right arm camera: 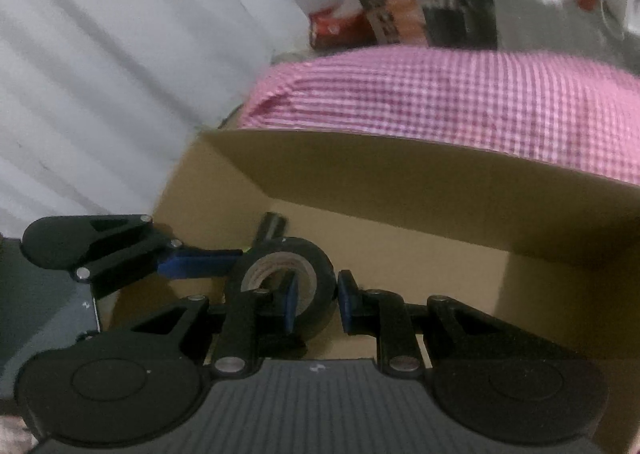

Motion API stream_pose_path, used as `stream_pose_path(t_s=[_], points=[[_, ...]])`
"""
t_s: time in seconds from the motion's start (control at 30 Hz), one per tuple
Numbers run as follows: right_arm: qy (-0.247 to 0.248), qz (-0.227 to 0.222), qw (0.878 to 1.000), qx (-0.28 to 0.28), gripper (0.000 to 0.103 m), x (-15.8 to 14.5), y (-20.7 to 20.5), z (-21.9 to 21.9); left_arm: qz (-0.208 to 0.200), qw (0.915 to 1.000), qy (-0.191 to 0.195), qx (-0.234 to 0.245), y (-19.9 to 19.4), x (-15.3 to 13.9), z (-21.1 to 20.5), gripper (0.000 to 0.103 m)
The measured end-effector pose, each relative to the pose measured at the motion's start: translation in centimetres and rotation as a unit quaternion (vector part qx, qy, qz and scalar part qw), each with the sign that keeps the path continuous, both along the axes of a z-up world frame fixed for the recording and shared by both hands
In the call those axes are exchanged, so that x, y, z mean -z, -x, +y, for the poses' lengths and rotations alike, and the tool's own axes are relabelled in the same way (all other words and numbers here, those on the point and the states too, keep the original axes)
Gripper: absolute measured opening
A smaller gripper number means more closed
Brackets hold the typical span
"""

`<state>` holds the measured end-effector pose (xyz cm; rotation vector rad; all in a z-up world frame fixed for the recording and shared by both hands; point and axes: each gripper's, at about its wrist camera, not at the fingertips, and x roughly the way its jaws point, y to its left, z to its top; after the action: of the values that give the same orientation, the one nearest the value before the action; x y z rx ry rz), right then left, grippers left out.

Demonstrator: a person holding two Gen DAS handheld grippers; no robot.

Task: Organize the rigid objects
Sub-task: 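Lower the tape roll into the box and open the right gripper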

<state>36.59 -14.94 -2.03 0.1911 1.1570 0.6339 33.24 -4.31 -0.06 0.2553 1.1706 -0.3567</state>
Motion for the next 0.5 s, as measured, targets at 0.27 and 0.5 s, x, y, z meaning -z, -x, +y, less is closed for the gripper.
stream_pose_path(t_s=[0.27, 0.5], points=[[0.000, 0.023, 1.000, 0.008, 0.023, 2.9, -2.8, 1.2, 0.010, 0.9988, -0.047, -0.004, -2.7, 1.7, -0.3, 0.064], [0.004, 0.020, 1.000, 0.006, 0.023, 4.1, -4.1, 3.0, -0.009, 0.9979, -0.064, -0.009, -2.8, 1.1, -0.4, 0.067]])
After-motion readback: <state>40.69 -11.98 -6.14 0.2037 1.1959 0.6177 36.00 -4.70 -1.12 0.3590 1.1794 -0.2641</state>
